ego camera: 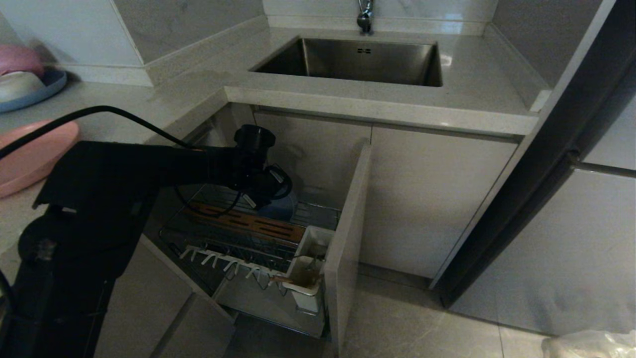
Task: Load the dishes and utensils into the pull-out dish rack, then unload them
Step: Take the bowl out of the cupboard
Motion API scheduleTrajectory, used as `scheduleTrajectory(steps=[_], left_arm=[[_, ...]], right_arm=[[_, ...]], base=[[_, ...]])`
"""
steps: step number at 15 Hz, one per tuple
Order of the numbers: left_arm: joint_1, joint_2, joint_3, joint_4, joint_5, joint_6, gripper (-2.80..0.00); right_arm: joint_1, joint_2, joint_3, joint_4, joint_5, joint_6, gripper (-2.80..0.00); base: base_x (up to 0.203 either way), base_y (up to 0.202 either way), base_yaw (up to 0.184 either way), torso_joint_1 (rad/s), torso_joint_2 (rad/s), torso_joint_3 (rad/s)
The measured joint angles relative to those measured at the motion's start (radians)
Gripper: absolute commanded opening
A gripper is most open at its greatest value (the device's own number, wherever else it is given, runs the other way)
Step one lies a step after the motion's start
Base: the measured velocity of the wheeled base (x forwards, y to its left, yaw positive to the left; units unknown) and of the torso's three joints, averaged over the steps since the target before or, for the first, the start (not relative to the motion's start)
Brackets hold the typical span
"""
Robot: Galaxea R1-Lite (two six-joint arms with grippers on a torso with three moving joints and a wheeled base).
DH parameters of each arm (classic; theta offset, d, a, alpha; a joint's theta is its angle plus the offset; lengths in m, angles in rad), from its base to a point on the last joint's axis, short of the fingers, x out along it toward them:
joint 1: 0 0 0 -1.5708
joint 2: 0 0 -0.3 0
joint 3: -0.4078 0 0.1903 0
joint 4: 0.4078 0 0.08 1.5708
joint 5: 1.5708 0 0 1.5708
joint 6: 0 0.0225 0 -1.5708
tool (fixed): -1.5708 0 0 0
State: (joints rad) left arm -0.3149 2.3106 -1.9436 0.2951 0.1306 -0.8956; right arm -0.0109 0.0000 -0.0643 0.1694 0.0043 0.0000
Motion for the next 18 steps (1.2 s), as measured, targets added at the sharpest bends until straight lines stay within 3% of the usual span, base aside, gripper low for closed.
scheduleTrajectory(steps=[18], left_arm=[[-0.032, -0.075, 0.006, 0.060, 0.003, -0.012, -2.80]], right_arm=[[0.000, 0.000, 0.000, 0.000, 0.000, 0.000, -2.80]], base=[[0.000, 0.000, 0.000, 0.000, 0.00, 0.000]])
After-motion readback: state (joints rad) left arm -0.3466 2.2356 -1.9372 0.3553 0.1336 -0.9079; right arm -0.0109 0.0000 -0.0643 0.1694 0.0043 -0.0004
